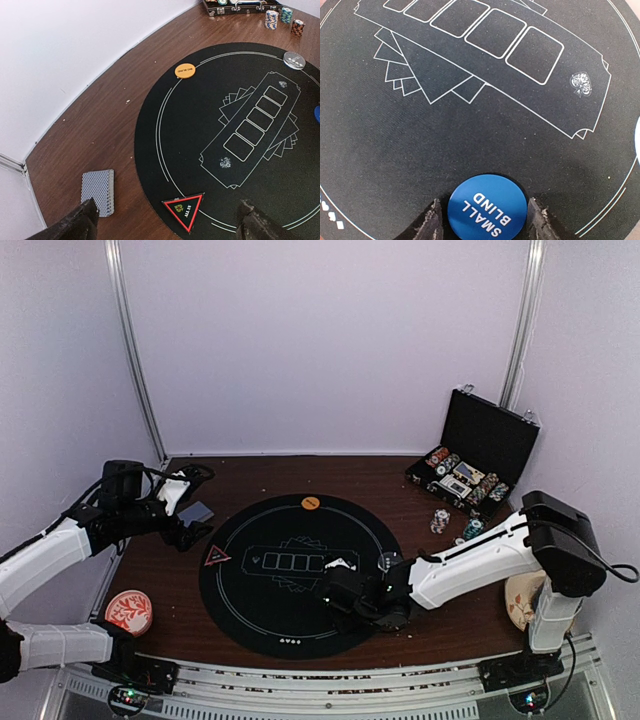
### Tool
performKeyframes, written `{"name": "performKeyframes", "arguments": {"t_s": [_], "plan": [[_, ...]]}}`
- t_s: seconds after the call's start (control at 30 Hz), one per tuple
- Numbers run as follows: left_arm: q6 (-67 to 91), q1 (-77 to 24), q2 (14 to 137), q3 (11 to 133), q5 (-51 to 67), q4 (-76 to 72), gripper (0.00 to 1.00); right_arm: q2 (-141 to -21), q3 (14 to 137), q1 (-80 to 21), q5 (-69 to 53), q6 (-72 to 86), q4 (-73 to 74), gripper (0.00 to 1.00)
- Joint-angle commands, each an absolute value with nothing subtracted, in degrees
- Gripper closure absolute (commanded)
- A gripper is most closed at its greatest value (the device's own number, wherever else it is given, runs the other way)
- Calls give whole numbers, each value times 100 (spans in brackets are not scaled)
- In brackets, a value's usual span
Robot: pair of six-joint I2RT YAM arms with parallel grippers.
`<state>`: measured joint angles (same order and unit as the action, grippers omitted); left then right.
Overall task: Distribute texas hold em gaming equipment
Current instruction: Pick up the small blind button from the poker table mat.
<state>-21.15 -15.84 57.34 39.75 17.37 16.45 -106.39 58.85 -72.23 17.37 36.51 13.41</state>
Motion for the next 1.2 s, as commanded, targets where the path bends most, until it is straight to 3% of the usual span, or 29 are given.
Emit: {"name": "performKeyframes", "arguments": {"t_s": [0.0, 0.27, 1.17], "plan": [[-2180, -1564, 5735, 3946, 1740, 1442, 2, -10780, 5785, -7198, 1563, 3743, 1261, 43], [-2180, -1555, 5713, 3938, 1749, 1450, 2, -10855, 5956, -7269, 1687, 3583, 1328, 50], [-2171, -1552, 5690, 3938, 1745, 1455, 2, -11422, 7080, -8266, 1039, 2508, 953, 50]]}}
